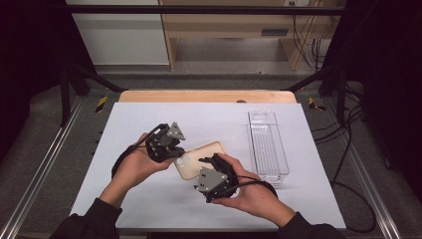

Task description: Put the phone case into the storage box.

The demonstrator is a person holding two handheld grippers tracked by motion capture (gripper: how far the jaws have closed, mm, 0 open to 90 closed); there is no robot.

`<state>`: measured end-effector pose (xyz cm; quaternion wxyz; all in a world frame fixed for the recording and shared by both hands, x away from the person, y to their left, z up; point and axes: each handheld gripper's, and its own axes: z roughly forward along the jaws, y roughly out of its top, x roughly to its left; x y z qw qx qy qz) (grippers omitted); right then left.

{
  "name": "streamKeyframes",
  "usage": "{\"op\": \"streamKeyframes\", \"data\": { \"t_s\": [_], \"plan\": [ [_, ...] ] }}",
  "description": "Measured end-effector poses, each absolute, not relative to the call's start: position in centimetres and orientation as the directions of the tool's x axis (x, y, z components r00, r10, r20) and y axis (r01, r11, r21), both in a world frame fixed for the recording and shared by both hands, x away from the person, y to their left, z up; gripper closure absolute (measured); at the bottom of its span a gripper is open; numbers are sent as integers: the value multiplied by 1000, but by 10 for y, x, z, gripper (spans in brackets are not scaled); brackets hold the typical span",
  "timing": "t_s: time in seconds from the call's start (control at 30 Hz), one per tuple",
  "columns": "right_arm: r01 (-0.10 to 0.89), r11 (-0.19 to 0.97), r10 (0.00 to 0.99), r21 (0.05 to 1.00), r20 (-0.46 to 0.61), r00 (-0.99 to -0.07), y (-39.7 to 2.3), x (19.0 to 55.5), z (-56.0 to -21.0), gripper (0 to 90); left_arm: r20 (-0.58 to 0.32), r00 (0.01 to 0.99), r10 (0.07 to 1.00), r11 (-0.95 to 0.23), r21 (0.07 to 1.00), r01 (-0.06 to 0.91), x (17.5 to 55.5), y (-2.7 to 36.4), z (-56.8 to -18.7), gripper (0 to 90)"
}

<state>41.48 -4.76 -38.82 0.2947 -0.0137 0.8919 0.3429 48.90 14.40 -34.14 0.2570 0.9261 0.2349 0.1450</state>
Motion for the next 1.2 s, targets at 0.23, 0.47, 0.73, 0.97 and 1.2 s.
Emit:
{"op": "streamKeyframes", "data": {
  "t_s": [0.23,0.47,0.73,0.97,1.2],
  "plan": [
    [-260,784,135,564,-564,-815,-41,414,-385,336,167,846,506,-768,533,354,489,146,-334,878],
    [-283,791,114,542,-585,-803,-37,415,-384,395,170,851,497,-780,518,352,489,141,-333,878],
    [-307,792,79,527,-588,-805,-37,411,-382,470,186,858,479,-796,503,336,488,132,-329,878],
    [-316,796,62,516,-589,-806,-37,413,-383,533,193,860,472,-804,495,330,487,130,-327,877],
    [-328,798,43,506,-590,-806,-36,413,-383,589,197,863,464,-810,488,324,487,129,-325,878]
  ]
}}
